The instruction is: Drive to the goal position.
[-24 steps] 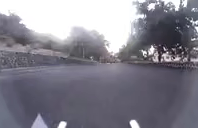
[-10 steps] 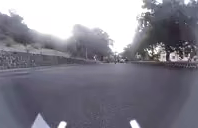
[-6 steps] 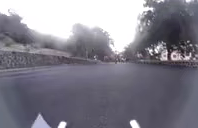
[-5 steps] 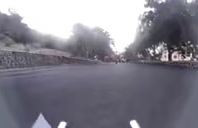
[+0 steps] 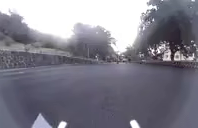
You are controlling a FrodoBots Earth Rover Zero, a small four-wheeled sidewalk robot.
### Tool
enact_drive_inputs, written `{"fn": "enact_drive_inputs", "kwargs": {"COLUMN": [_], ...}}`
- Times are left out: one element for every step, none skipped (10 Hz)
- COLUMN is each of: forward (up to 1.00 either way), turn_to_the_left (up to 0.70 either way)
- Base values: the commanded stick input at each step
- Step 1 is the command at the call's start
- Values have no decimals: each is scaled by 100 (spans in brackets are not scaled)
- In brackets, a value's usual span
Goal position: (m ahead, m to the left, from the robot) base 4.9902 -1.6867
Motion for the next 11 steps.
{"fn": "enact_drive_inputs", "kwargs": {"forward": [70, 70, 70, 70, 70, 70, 70, 70, 70, 70, 70], "turn_to_the_left": [0, -1, -5, -9, -13, -18, -22, -26, -30, -34, -35]}}
